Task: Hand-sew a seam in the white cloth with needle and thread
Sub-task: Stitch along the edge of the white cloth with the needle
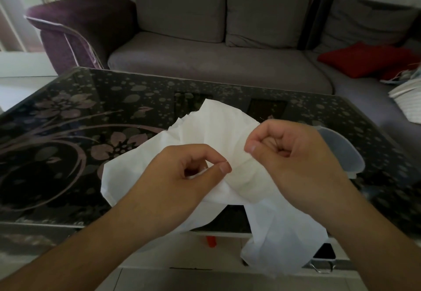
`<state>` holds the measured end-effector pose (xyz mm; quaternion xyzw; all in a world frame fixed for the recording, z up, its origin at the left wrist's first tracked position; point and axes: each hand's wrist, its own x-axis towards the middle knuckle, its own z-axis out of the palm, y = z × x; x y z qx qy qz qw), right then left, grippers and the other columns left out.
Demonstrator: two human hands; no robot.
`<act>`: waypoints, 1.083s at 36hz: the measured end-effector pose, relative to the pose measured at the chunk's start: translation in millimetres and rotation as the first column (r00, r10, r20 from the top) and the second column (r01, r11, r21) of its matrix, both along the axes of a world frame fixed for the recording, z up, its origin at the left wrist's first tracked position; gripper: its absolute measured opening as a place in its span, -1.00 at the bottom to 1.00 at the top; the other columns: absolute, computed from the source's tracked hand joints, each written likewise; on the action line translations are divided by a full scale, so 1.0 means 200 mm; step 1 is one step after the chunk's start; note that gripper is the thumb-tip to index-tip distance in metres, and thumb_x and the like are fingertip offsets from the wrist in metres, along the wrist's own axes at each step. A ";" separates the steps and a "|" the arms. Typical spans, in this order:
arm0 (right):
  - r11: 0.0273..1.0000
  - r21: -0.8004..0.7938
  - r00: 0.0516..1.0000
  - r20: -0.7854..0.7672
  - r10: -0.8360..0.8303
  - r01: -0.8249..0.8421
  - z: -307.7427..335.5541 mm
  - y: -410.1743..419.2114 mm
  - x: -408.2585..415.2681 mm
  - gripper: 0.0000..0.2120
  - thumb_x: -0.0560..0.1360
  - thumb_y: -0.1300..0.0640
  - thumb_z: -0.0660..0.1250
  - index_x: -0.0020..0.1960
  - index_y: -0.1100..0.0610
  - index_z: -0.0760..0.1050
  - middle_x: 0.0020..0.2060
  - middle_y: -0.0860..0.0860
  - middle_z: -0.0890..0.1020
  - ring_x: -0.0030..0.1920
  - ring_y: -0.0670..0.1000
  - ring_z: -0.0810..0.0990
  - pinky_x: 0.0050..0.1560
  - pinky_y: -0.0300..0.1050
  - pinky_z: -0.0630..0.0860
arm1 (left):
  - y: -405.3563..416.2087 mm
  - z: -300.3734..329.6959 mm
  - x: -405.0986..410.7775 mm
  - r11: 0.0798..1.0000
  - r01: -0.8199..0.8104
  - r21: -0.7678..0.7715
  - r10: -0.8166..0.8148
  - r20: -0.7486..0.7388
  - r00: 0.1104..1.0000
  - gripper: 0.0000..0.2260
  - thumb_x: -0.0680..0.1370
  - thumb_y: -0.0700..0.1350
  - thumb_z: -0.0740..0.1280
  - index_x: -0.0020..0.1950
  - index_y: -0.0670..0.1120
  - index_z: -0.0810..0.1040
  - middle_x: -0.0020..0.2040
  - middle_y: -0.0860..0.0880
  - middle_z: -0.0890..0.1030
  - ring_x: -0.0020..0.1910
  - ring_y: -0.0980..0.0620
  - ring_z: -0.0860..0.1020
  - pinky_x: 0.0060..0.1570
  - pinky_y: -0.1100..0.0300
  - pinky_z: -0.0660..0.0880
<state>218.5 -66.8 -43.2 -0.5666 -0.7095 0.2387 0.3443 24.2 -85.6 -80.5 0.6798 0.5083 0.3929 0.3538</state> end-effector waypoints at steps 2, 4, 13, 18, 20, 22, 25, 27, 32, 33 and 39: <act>0.996 0.029 0.995 -0.055 -0.087 0.088 0.00 0.00 0.00 -0.85 0.60 0.09 0.38 -0.15 -0.06 0.59 -0.42 -0.07 0.58 -0.44 -0.19 0.50 -0.41 -0.42 0.42 | 0.00 0.00 -0.01 1.000 0.004 0.006 -0.004 -0.001 1.000 -0.89 0.60 0.06 0.39 -0.05 0.17 0.71 -0.36 0.18 0.58 -0.30 0.22 0.55 -0.28 0.52 0.39; 0.981 0.059 0.979 -0.091 -0.180 0.186 0.00 0.02 0.00 -0.88 0.61 0.06 0.37 -0.11 -0.06 0.59 -0.37 -0.08 0.61 -0.39 -0.19 0.53 -0.41 -0.38 0.39 | 0.01 -0.01 -0.01 1.000 0.003 0.011 -0.003 -0.006 1.000 -0.89 0.59 0.07 0.39 -0.05 0.18 0.72 -0.33 0.17 0.60 -0.26 0.21 0.57 -0.24 0.52 0.39; 0.976 -0.092 0.980 0.008 0.199 -0.197 0.02 -0.03 -0.02 -0.81 0.57 0.07 0.43 0.12 -0.18 0.58 -0.50 -0.01 0.40 -0.48 -0.11 0.37 -0.44 -0.36 0.38 | 0.01 -0.02 -0.03 0.999 0.026 0.028 -0.026 0.025 0.999 -0.88 0.60 0.05 0.39 -0.07 0.17 0.72 -0.43 0.09 0.50 -0.43 0.18 0.43 -0.35 0.39 0.37; 0.985 -0.040 0.975 0.141 0.170 -0.166 -0.04 0.00 -0.02 -0.85 0.57 0.01 0.42 -0.18 -0.09 0.61 -0.50 -0.09 0.46 -0.43 -0.07 0.44 -0.37 -0.32 0.43 | 0.02 -0.03 -0.03 0.999 0.024 0.044 -0.024 0.004 1.000 -0.89 0.60 0.03 0.40 -0.07 0.16 0.72 -0.43 0.12 0.51 -0.41 0.18 0.45 -0.32 0.40 0.38; 0.991 -0.010 0.986 0.103 0.131 -0.131 -0.04 0.00 0.00 -0.81 0.57 0.06 0.43 -0.22 -0.06 0.59 -0.51 -0.11 0.46 -0.44 -0.13 0.45 -0.37 -0.37 0.41 | 0.01 -0.03 -0.02 0.999 0.017 0.033 -0.017 0.001 1.000 -0.89 0.60 0.02 0.41 -0.08 0.15 0.72 -0.42 0.17 0.53 -0.39 0.21 0.49 -0.31 0.45 0.38; 0.995 0.013 0.994 0.054 0.097 -0.098 -0.03 0.00 0.01 -0.81 0.57 0.10 0.42 -0.22 -0.04 0.59 -0.51 -0.09 0.45 -0.45 -0.15 0.45 -0.36 -0.42 0.41 | 0.01 -0.03 -0.02 1.000 0.012 0.023 -0.012 0.002 1.000 -0.89 0.60 0.02 0.41 -0.07 0.15 0.72 -0.39 0.19 0.57 -0.36 0.22 0.52 -0.30 0.49 0.38; 0.996 0.052 0.997 0.025 0.077 -0.079 -0.01 0.01 0.02 -0.81 0.58 0.11 0.41 -0.20 -0.04 0.59 -0.50 -0.04 0.48 -0.47 -0.14 0.44 -0.38 -0.42 0.42 | 0.01 -0.02 -0.02 1.000 0.011 0.023 -0.012 0.008 1.000 -0.89 0.59 0.05 0.40 -0.07 0.17 0.72 -0.31 0.08 0.62 -0.32 0.17 0.54 -0.26 0.44 0.42; 0.993 0.020 0.993 0.021 0.114 -0.115 0.00 0.00 0.02 -0.85 0.58 0.12 0.42 -0.15 -0.06 0.61 -0.50 -0.04 0.47 -0.48 -0.14 0.44 -0.38 -0.41 0.42 | 0.01 -0.02 -0.02 1.000 0.013 0.020 -0.014 0.011 1.000 -0.89 0.59 0.06 0.40 -0.07 0.18 0.72 -0.31 0.06 0.62 -0.31 0.15 0.55 -0.26 0.43 0.43; 0.969 -0.095 0.966 0.104 0.236 -0.226 -0.01 -0.01 -0.01 -0.87 0.56 0.05 0.45 0.06 -0.16 0.61 -0.53 -0.08 0.40 -0.48 -0.12 0.39 -0.39 -0.38 0.40 | 0.01 -0.02 -0.03 0.999 0.021 0.026 -0.021 0.005 1.000 -0.88 0.60 0.06 0.37 -0.05 0.18 0.72 -0.37 0.07 0.56 -0.36 0.16 0.50 -0.29 0.40 0.41; 0.973 -0.076 0.964 0.133 0.229 -0.220 -0.02 -0.01 -0.02 -0.93 0.56 0.02 0.45 0.00 -0.15 0.62 -0.53 -0.09 0.41 -0.47 -0.12 0.40 -0.38 -0.37 0.40 | 0.01 -0.02 -0.03 0.999 0.020 0.027 -0.020 0.002 1.000 -0.88 0.60 0.05 0.37 -0.05 0.18 0.72 -0.38 0.09 0.54 -0.37 0.17 0.49 -0.30 0.41 0.40; 0.990 0.013 0.971 0.197 0.137 -0.142 -0.04 0.00 0.00 -0.86 0.57 0.04 0.43 -0.17 -0.10 0.62 -0.47 -0.14 0.47 -0.41 -0.15 0.46 -0.34 -0.41 0.42 | 0.00 -0.01 0.00 1.000 0.006 -0.013 -0.006 -0.016 1.000 -0.90 0.60 0.05 0.40 -0.05 0.16 0.72 -0.37 0.23 0.57 -0.29 0.26 0.55 -0.26 0.52 0.40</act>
